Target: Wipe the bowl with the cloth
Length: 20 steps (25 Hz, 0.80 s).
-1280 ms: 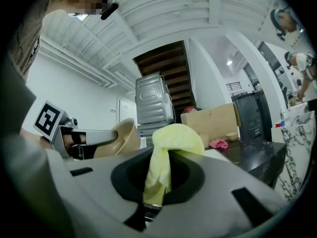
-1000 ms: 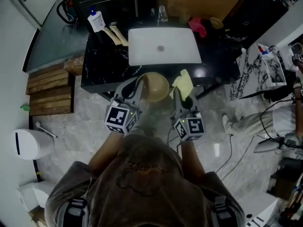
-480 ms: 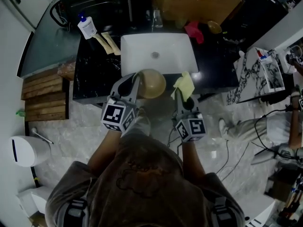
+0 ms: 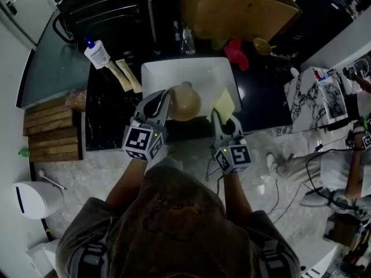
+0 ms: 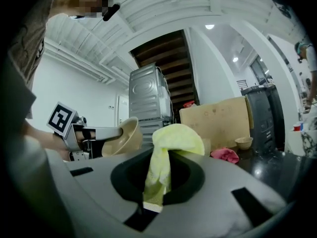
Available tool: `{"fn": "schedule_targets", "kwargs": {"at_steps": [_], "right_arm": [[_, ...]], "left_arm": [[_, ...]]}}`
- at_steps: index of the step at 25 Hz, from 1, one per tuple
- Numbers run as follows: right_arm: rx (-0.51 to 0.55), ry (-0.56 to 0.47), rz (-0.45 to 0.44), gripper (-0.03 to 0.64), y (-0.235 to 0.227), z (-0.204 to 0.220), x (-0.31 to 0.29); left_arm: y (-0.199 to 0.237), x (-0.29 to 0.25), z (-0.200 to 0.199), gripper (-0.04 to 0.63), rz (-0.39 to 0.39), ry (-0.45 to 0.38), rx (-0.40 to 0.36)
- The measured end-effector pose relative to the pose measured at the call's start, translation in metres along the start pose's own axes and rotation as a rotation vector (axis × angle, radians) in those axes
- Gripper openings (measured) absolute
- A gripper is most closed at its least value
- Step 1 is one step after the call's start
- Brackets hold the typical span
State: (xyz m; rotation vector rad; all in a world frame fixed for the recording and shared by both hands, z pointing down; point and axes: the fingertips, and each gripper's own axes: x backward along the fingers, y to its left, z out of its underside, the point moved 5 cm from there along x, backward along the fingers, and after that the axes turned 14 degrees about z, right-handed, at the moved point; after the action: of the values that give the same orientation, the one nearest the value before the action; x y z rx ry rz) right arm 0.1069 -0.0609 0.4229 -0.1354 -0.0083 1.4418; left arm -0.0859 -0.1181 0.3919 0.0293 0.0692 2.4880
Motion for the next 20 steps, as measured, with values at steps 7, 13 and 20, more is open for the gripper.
{"fn": "schedule_targets", "kwargs": {"at_steps": [7,13,20], "right_arm": [[0.013,0.027,0.025,0.021,-0.019,-0.005,-0.044],[0.027,0.040,0.012,0.021,-0.028,-0.008,-0.068],[0.057,0.062,-0.040,0.021,-0.043,-0.010,-0.084]], "left_arm": [[0.038,-0.043,-0.005,0.025,0.061,0.016,-0.004],[0.053,-0.068,-0.006,0.025,0.088,0.044,-0.005],[0.057,-0.087,-0.004,0.025,0.092,0.070,-0.006]]}}
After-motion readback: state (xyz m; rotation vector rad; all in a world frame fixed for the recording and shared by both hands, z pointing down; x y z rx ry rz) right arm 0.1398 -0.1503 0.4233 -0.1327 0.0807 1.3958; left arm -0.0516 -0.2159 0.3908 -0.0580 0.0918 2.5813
